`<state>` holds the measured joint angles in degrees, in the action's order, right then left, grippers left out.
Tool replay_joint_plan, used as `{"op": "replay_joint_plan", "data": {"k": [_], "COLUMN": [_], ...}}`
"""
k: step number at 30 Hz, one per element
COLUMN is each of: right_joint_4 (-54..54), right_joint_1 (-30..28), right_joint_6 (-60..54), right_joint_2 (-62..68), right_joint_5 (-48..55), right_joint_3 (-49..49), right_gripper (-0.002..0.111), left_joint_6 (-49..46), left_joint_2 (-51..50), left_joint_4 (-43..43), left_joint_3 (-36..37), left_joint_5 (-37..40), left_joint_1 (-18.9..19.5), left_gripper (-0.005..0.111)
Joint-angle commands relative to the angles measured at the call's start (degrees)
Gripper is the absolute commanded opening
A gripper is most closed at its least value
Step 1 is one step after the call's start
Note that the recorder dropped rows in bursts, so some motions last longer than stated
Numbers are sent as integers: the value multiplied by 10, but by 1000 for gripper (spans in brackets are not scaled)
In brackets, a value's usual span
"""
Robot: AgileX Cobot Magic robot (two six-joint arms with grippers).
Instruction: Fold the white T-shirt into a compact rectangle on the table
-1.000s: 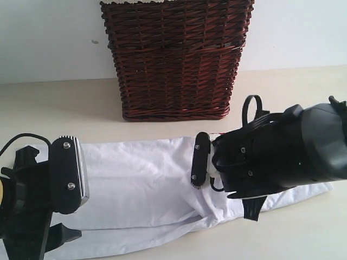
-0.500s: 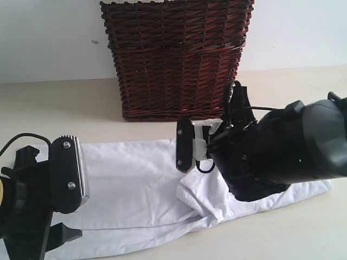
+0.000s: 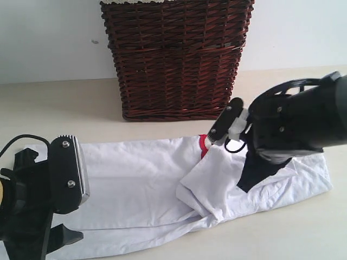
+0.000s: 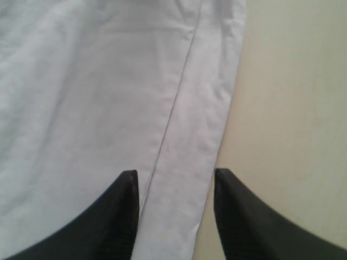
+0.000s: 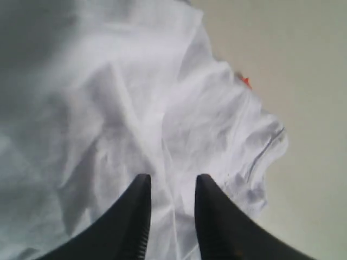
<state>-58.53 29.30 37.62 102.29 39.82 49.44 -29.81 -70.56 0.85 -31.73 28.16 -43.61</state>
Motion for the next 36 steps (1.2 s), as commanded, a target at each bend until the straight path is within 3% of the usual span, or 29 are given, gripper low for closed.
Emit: {"op": "replay_joint_plan", "data": {"k": [1,6,8,10,13,15,17,21,26,36], "right_joint_4": [56,148,255,417,511,481,411,331,348,455], "right_joint_1": [-83,-174,-202,-228,-241,-241,-241,-241,-239,-239], "right_joint_6": [-14,-64,-134,-291,-401,-425,-371,-271,-315,-480], "right_joint_2": [-3,-3,-3,-3,-3,3,12,17,17,15], "right_joint_5": [-40,-72,-118,-134,-117,-77,-56,-33,5,118], "right_joint_3": [3,3,17,41,56,56,56,56,56,56], "right_gripper": [35,35,35,35,35,35,35,22,0,0], "left_joint_6": [4,4,4,4,4,4,4,4,3,3], "left_joint_2": [15,22,22,22,22,22,22,22,22,22], "left_joint_4": [-19,-21,-26,-32,-32,-33,-34,-39,-40,-42], "left_joint_3": [-2,-2,-2,-2,-2,-2,-2,-2,-2,-2], "left_joint_5": [1,0,0,0,0,0,0,0,0,0], "left_joint_1": [-3,-3,-3,-3,-3,-3,-3,-3,-3,-3], "left_gripper": [44,44,44,44,44,44,44,44,44,44]}}
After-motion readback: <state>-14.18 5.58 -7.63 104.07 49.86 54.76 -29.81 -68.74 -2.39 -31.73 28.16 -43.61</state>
